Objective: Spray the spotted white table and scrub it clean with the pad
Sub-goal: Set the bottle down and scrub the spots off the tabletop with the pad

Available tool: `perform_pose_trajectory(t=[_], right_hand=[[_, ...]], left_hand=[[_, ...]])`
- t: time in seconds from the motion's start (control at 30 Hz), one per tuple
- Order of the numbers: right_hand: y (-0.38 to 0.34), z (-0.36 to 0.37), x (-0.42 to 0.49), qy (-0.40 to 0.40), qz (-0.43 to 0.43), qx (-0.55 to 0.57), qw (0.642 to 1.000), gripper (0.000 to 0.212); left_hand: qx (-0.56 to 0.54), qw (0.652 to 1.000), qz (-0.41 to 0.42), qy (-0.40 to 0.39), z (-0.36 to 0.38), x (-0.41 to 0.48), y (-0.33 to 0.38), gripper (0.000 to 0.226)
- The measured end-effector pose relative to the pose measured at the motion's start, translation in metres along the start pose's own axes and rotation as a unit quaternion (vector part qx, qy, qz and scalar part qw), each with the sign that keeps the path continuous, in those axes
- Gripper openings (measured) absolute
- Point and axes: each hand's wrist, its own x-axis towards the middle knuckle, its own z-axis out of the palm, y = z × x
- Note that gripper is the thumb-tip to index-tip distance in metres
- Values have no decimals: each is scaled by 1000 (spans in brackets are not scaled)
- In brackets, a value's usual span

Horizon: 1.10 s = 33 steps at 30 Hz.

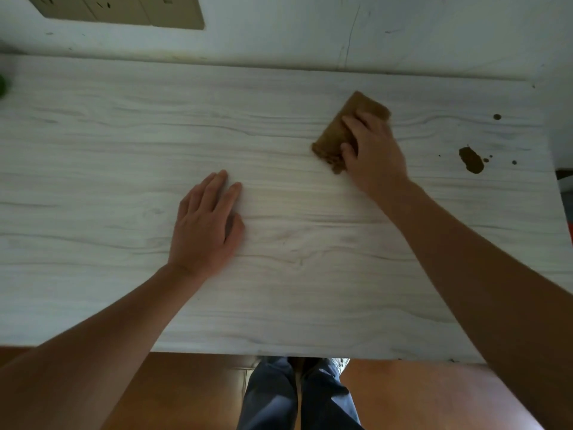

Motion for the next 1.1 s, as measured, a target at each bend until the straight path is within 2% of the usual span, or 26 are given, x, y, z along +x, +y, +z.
perform_pose_trajectory(t=[0.13, 0.33, 0.43, 0.5, 0.63, 0.7, 0.77, 0.9, 1.0, 1.1], right_hand=[[-17, 11, -44, -23, -76, -18, 997, 56], [-52, 24, -201, -126, -253, -30, 959, 57], [-42, 27, -190, -122, -283, -34, 951, 56], [-35, 28, -150, -94, -252, -39, 962, 56], [-30, 20, -56, -32, -101, -41, 994, 54], [-40, 21, -33, -19, -35, -42, 998, 54], [-52, 25, -37, -13, -22, -42, 999, 54], [-70, 34, -119, -44, -149, -19, 988, 55], [-70, 34, -195, -123, -250, -41, 959, 56], [-55, 30, -208, -139, -291, -41, 946, 55]], left_hand=[[-3, 1000, 1, 5, 0, -1, 0, 57], [-4, 1000, 1, -6, -2, 0, -1, 59], [-2, 1000, 2, -5, -2, 0, 0, 58], [-3, 1000, -1, -1, -1, 1, 1, 56], [-4, 1000, 2, 10, -1, 1, 1, 54], [-5, 1000, 3, 9, -1, 1, 1, 54], [-4, 1000, 5, 8, 0, 0, 0, 54], [-5, 1000, -3, 4, -2, -1, 1, 55], [-11, 1000, -2, 7, -2, 0, 2, 56], [-13, 1000, 4, 18, -2, 0, 0, 55]])
